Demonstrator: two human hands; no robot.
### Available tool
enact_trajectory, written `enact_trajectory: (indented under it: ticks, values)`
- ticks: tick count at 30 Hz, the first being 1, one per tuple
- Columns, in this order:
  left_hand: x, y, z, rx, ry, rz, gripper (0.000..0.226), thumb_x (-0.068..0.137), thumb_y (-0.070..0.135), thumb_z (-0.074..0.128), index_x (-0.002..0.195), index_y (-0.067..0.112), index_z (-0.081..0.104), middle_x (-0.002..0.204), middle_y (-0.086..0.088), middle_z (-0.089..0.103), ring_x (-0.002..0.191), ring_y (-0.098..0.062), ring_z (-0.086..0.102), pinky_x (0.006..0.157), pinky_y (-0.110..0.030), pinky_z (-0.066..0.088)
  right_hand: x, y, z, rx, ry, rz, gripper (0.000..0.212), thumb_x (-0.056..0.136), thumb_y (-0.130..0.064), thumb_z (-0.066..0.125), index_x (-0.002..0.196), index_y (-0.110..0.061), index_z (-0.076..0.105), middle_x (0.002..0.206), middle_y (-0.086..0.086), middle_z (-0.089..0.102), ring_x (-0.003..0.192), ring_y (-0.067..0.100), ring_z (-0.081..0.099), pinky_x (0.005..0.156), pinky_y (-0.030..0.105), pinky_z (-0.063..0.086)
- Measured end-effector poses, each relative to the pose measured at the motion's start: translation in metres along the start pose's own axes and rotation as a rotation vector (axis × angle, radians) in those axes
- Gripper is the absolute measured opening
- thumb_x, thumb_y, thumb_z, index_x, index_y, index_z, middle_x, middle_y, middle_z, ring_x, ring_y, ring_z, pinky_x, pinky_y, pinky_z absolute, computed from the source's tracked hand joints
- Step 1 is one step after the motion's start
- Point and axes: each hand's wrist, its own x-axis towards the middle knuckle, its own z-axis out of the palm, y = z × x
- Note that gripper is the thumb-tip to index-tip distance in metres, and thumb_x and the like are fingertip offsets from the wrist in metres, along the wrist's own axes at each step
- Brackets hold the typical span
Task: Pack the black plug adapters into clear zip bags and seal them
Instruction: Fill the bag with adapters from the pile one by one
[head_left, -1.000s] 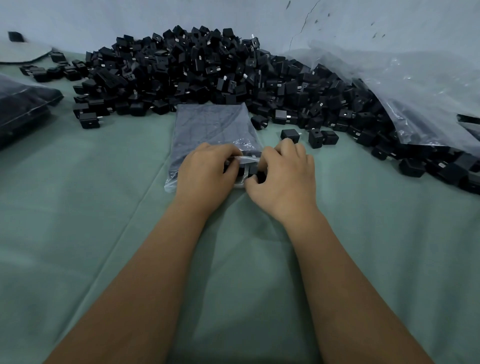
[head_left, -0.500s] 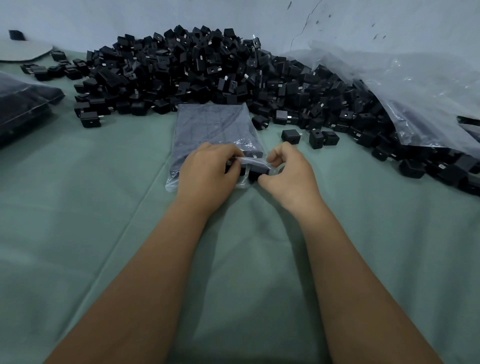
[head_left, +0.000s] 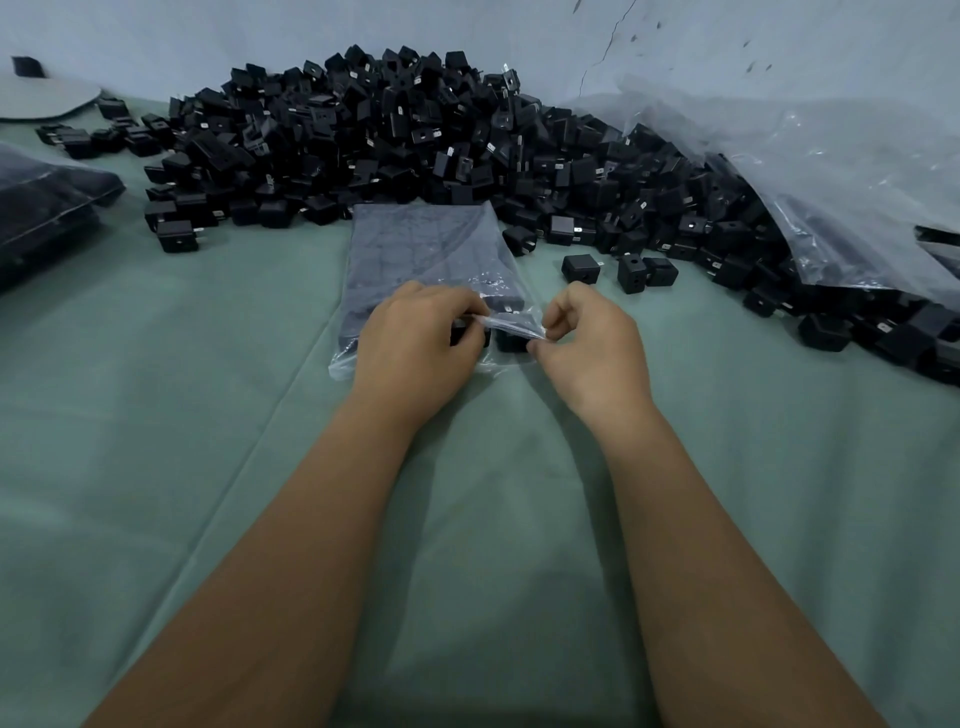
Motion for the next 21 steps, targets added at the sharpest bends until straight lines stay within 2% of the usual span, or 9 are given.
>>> enact_trajectory:
  ticks: [4,9,11,14,16,18,21]
  values:
    - [0.0,0.0,-0.001,0.014,-0.03,0.026,0.011,0.087,0.019,0.065,0.091,0.019,0.074,0.085,0.005,0.069,0.086,-0.021,0.054,0.073,-0.037,0.046,0.001,0.0,0.003,-0.04,0.012,0.009,0.024,0.079,-0.022,0.07,0.081,-0.032,0.048,0.069,-0.01,0.053,0.06,0.007,0.052,0.052,0.027,0.042]
    - [0.0,0.0,-0.001,0.042,-0.051,0.047,0.009,0.086,0.018,0.067,0.09,0.019,0.075,0.087,0.006,0.068,0.086,-0.019,0.051,0.068,-0.028,0.036,0.002,0.002,0.005,-0.119,0.004,0.024,0.017,0.082,-0.034,0.069,0.087,-0.03,0.054,0.071,-0.012,0.051,0.066,0.009,0.053,0.051,0.024,0.036]
    - [-0.001,0.001,-0.001,0.044,-0.04,0.074,0.008,0.086,0.016,0.067,0.088,0.018,0.075,0.084,0.004,0.068,0.084,-0.021,0.053,0.067,-0.032,0.039,0.004,0.002,0.005,-0.131,0.004,0.023,0.014,0.083,-0.034,0.068,0.084,-0.03,0.055,0.072,-0.011,0.052,0.067,0.011,0.053,0.05,0.024,0.034]
    - [-0.002,0.004,-0.001,0.042,0.0,0.143,0.009,0.087,0.016,0.068,0.085,0.014,0.076,0.077,0.0,0.069,0.077,-0.025,0.056,0.065,-0.039,0.046,0.006,0.002,0.001,-0.058,0.075,0.033,0.016,0.082,-0.033,0.069,0.075,-0.029,0.055,0.063,-0.01,0.052,0.057,0.006,0.05,0.048,0.025,0.032]
    - [-0.004,0.009,-0.002,0.04,0.022,0.177,0.01,0.087,0.017,0.068,0.084,0.014,0.076,0.076,0.001,0.069,0.075,-0.025,0.056,0.062,-0.035,0.045,0.007,0.004,-0.003,-0.004,0.112,0.025,0.02,0.079,-0.03,0.07,0.069,-0.029,0.053,0.059,-0.01,0.051,0.053,0.005,0.048,0.048,0.024,0.032]
    - [-0.006,0.013,0.0,0.044,0.021,0.196,0.009,0.087,0.017,0.068,0.084,0.015,0.077,0.076,0.0,0.069,0.075,-0.025,0.057,0.061,-0.032,0.044,0.007,0.008,-0.008,0.016,0.065,0.02,0.02,0.076,-0.028,0.072,0.069,-0.028,0.054,0.059,-0.009,0.052,0.051,0.005,0.048,0.048,0.024,0.033]
    - [-0.008,0.016,0.002,0.061,-0.017,0.201,0.011,0.088,0.017,0.066,0.086,0.014,0.077,0.076,-0.003,0.068,0.075,-0.028,0.057,0.063,-0.039,0.047,0.007,0.013,-0.013,-0.037,-0.127,0.024,0.013,0.074,-0.025,0.067,0.074,-0.026,0.054,0.06,-0.008,0.05,0.052,0.01,0.046,0.05,0.026,0.035]
